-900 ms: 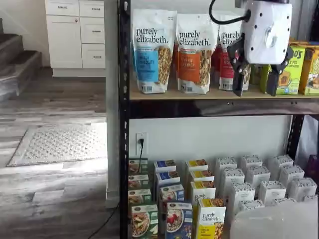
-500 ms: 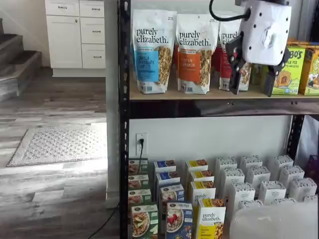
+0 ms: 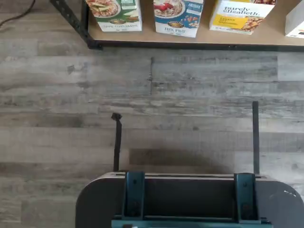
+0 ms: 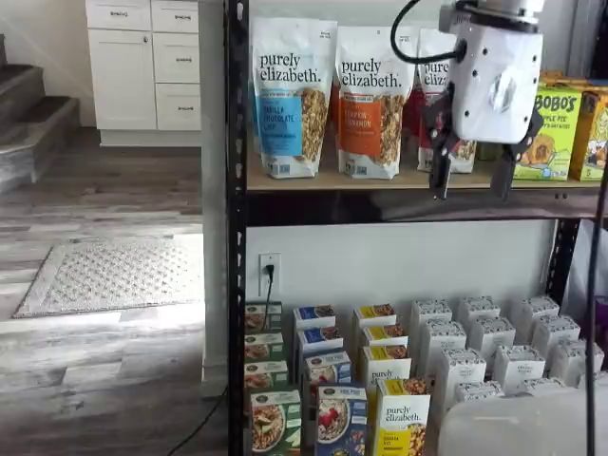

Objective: Pick up the blue and white box that is on the bottom shelf, the second box from the left

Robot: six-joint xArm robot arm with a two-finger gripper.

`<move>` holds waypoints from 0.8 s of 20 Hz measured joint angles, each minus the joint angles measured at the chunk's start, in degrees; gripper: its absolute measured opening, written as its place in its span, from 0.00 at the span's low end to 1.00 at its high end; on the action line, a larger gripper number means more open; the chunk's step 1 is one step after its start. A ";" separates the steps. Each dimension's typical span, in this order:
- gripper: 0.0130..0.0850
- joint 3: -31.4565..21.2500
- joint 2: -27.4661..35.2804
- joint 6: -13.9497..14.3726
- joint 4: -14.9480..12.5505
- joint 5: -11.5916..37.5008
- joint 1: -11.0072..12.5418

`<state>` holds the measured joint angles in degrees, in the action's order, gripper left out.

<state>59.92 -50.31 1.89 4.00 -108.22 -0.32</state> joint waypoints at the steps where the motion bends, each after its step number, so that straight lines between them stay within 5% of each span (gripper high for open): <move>1: 1.00 -0.76 -0.18 0.43 -0.57 0.65 -0.67; 16: 1.00 -12.17 -1.80 1.95 -1.75 10.80 -2.71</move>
<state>47.75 -52.12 3.84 2.25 -97.42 -3.03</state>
